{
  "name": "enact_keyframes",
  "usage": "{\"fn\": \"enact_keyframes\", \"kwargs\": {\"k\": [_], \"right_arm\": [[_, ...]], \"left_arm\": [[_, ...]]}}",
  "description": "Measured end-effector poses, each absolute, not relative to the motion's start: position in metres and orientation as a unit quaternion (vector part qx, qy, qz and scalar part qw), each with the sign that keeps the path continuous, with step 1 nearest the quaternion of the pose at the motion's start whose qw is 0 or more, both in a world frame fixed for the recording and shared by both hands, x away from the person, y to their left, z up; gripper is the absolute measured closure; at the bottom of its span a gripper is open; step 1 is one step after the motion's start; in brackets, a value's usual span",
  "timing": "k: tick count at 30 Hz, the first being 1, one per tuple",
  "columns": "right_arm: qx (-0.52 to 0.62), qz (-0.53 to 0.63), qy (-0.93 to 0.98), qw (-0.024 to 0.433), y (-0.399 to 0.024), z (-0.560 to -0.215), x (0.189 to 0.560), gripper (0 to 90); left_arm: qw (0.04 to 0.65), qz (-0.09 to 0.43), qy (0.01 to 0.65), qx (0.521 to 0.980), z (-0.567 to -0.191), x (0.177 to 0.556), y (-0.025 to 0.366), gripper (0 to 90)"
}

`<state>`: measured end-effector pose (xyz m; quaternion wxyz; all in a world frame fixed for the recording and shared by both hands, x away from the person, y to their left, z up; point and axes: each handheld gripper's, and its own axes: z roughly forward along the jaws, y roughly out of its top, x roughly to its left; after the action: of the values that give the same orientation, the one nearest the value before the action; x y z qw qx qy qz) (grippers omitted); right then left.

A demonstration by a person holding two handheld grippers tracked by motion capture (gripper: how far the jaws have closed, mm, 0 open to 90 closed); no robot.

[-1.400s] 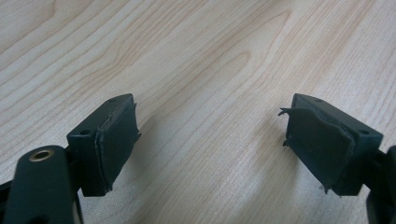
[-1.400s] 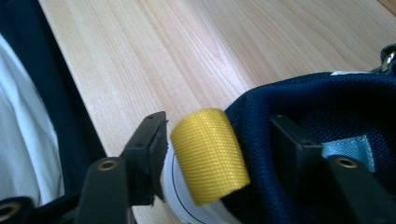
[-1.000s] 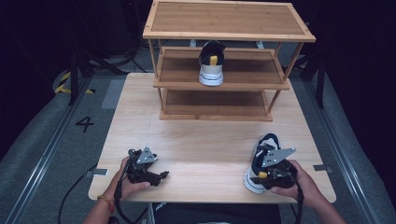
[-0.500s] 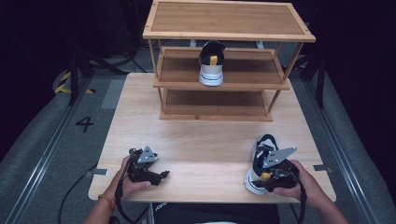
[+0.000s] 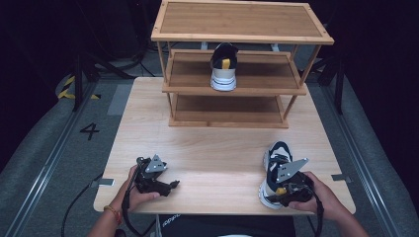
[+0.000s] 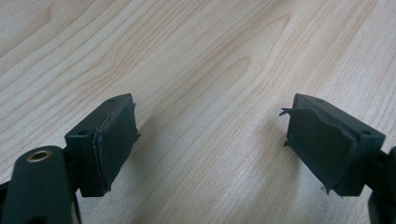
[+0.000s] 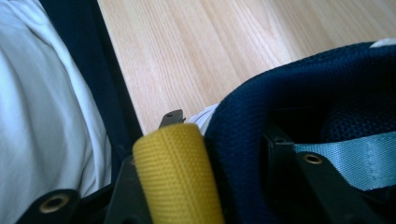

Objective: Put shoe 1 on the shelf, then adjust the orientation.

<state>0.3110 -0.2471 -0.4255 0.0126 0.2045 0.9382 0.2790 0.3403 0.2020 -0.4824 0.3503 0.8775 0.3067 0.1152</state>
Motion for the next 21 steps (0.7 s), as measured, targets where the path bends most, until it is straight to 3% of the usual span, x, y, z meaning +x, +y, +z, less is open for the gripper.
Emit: {"fn": "enact_keyframes", "kwargs": {"k": [6, 10, 13, 21], "right_arm": [[0.232, 0.279, 0.932, 0.016, -0.258, -0.417, 0.311, 52.3], [0.239, 0.278, 0.93, 0.012, -0.258, -0.415, 0.312, 58.8], [0.22, 0.278, 0.935, -0.004, -0.256, -0.416, 0.311, 68.6], [0.191, 0.263, 0.946, 0.011, -0.258, -0.409, 0.309, 70.4]], "left_arm": [[0.35, 0.115, 0.306, 0.878, -0.482, 0.34, 0.202, 16.5], [0.35, 0.115, 0.306, 0.878, -0.482, 0.34, 0.202, 16.5], [0.35, 0.115, 0.305, 0.878, -0.482, 0.34, 0.202, 16.5], [0.352, 0.111, 0.302, 0.879, -0.482, 0.341, 0.203, 17.0]]}}
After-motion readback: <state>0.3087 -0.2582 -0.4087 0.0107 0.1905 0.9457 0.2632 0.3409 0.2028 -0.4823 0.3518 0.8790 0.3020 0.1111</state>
